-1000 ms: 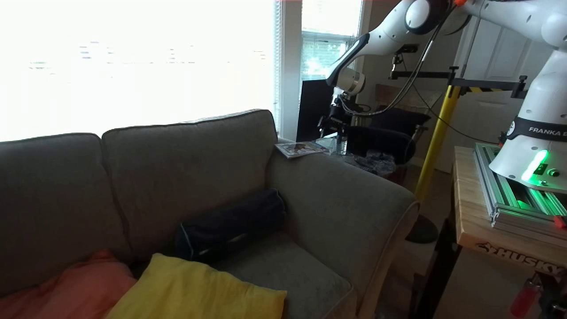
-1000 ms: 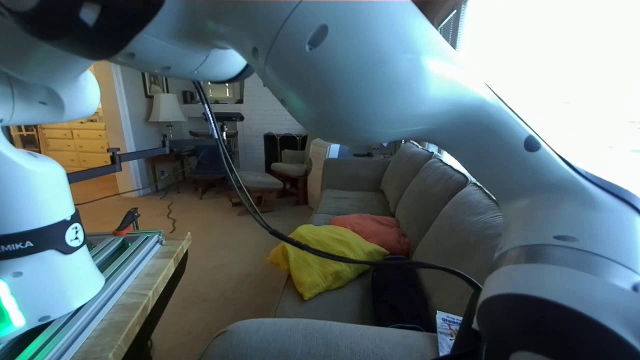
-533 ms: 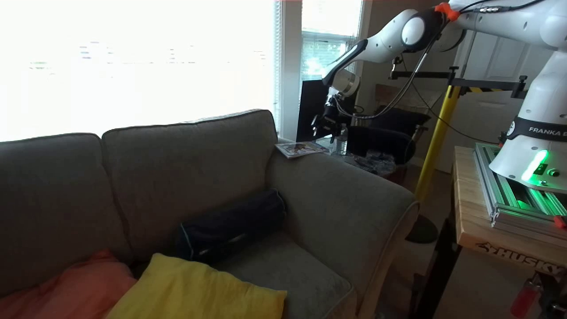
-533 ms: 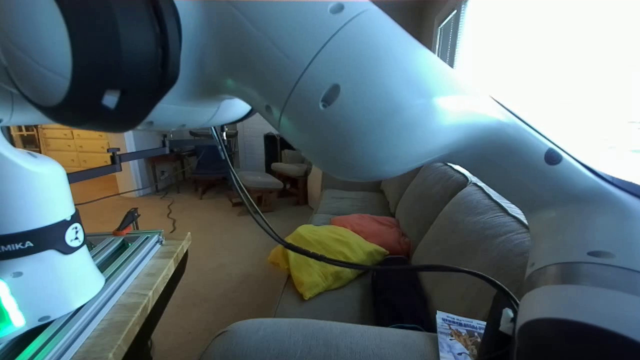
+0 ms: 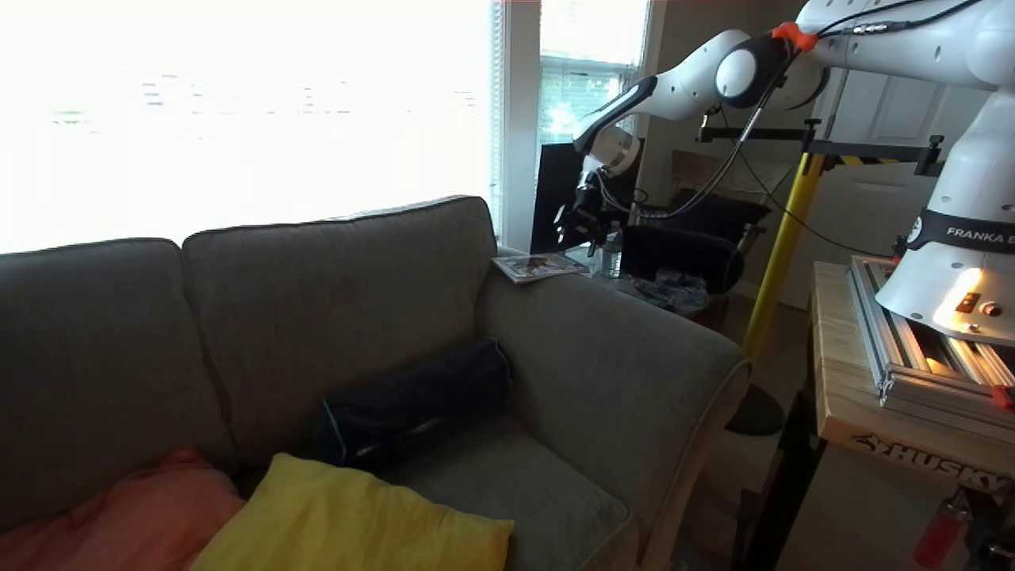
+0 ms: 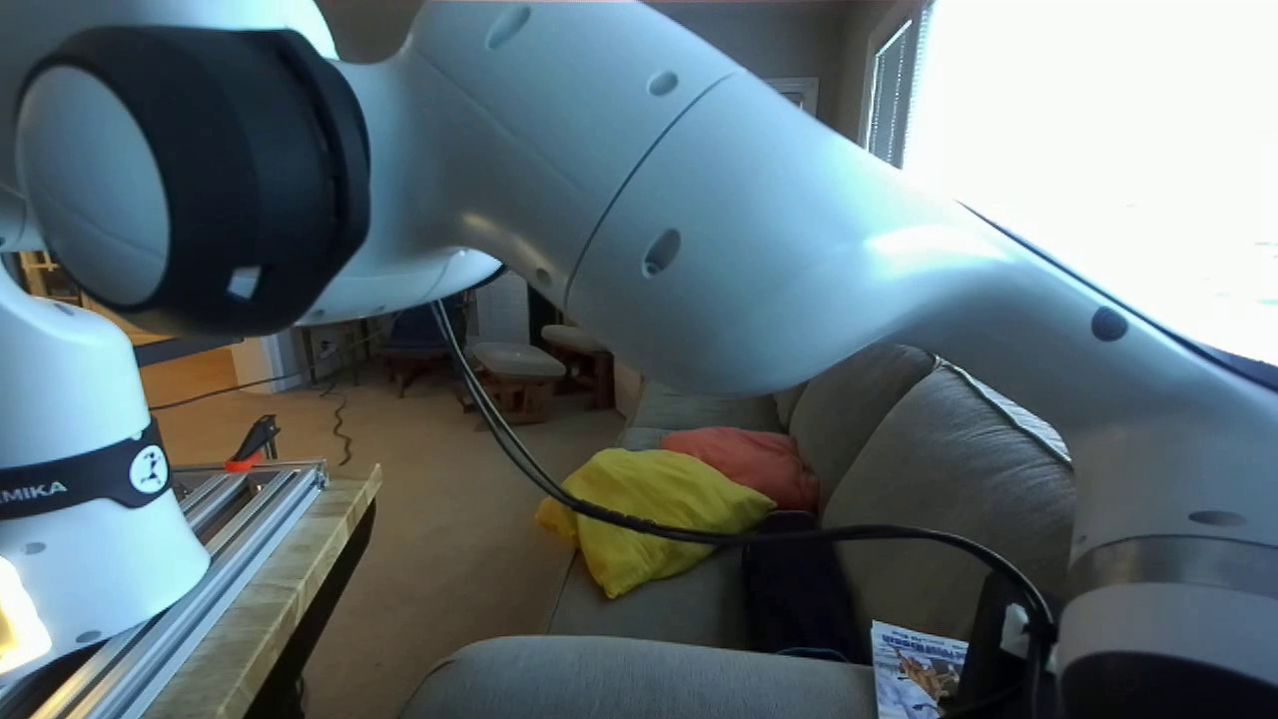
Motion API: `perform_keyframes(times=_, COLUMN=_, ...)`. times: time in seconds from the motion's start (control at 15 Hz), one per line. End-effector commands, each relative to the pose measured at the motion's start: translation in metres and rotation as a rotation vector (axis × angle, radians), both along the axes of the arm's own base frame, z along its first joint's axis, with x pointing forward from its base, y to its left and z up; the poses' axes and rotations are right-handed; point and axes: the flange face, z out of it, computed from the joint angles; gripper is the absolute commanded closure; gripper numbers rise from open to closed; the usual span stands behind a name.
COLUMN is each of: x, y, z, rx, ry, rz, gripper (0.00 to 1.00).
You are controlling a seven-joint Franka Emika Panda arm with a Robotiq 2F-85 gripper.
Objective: Take the book off of the armrest and put it on the table
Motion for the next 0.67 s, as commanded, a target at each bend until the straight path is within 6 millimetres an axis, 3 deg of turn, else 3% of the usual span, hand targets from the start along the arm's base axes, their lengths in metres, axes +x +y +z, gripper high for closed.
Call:
perform_keyframes(times=0.0, x=-0.005, y=-0.008, z=-0.006, rx=-0.006, ry=0.009, rz=-0.016, gripper=0.0)
perform_keyframes(times=0.6, x=-0.025, y=-0.067, z=-0.022, rx=-0.06, ry=-0.08, rz=-0.146, gripper=0.0)
